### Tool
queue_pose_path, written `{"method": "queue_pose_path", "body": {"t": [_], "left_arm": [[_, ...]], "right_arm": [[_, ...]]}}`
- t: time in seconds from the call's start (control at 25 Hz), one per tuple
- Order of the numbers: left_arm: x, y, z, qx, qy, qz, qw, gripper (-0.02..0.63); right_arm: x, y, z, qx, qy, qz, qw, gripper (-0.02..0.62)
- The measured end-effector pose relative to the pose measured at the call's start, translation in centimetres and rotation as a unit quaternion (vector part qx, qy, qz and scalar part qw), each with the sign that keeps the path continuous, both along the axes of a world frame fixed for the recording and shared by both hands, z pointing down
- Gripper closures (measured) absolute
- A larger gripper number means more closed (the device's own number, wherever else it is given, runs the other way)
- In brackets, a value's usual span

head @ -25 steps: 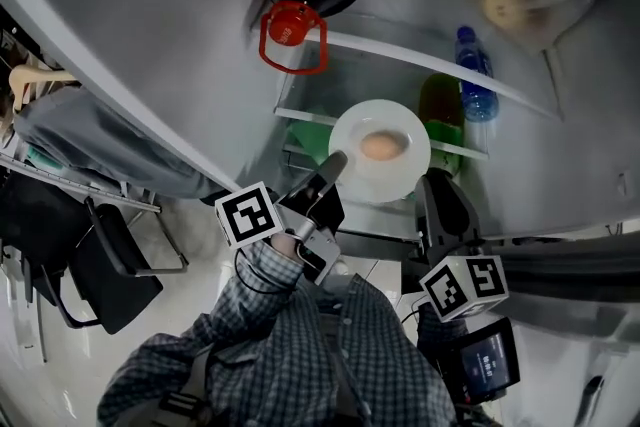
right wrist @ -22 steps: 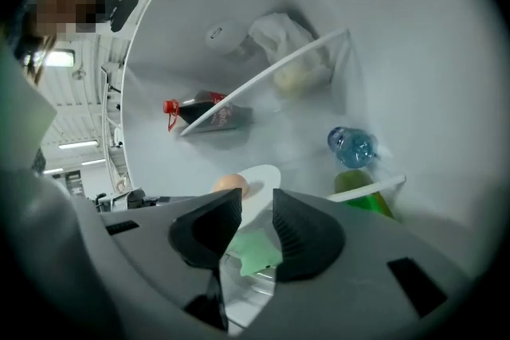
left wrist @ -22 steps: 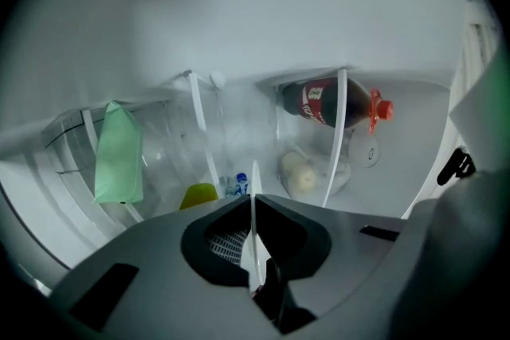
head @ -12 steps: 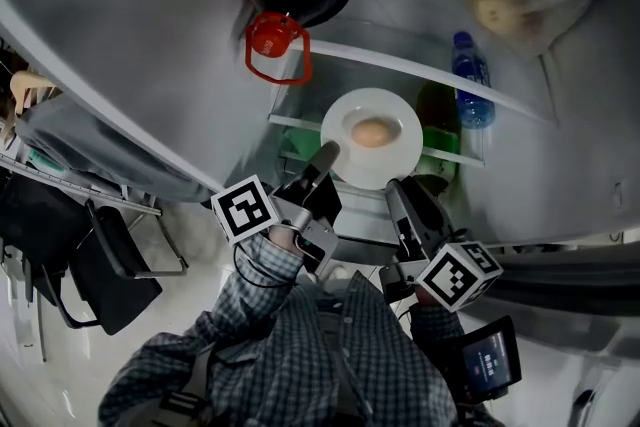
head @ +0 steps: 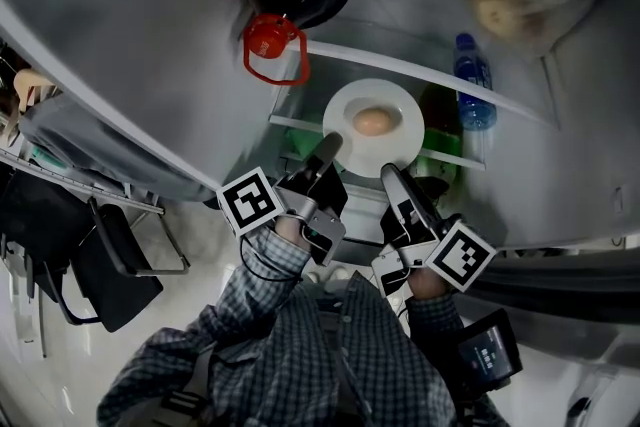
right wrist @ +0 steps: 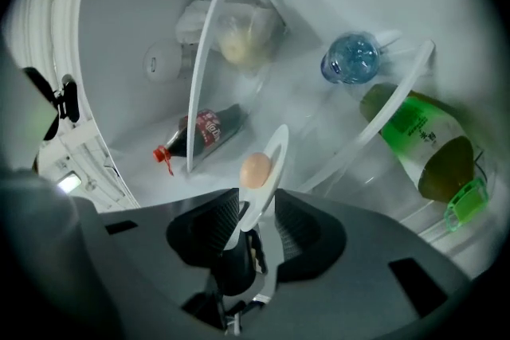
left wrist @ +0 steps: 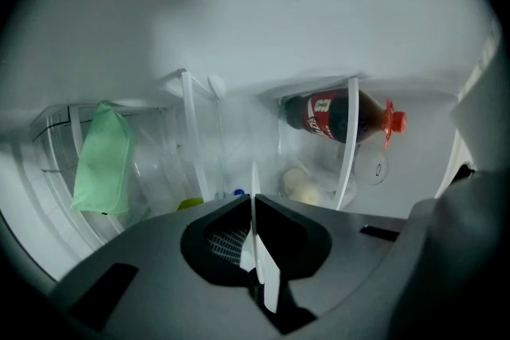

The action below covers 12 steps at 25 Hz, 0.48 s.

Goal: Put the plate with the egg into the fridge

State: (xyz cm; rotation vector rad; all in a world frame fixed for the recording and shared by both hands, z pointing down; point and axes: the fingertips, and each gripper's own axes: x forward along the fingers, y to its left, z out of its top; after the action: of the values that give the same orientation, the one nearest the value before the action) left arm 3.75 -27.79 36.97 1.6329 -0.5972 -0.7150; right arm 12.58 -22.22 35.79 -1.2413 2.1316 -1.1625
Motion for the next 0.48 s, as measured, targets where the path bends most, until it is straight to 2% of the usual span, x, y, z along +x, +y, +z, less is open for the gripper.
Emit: {"method": "queue_pose_path", "body": {"t": [0.16,0.2,0.36,0.48], "left_arm": [[0.4,-0.5,-0.2,0.004,-0.003,-0.003,1.0,0.586],[0.6,-0.7,-0.3,0.005,-0.004,-0.002,1.0,0.586],[0.9,-1.3,-0.3,0.006,-0.006,-0.009,0.9999,0.586],[1.1,-1.9,0.1,0.006,-0.018,-0.014,0.9997,0.586]], "right_arm": [[1.1,-1.1,0.6,-0.025,-0.007,0.019,0.999,0.473],[1.4,-1.3,0.8,-0.032,-0.012,0.027,0.999,0.521],[1.9,-2.2,0.7,-0.045,-0.074,0.038,0.996,0.561],[2.2,-2.9,1.1,-0.057,-0.097,0.047,0.993,0.566]]}}
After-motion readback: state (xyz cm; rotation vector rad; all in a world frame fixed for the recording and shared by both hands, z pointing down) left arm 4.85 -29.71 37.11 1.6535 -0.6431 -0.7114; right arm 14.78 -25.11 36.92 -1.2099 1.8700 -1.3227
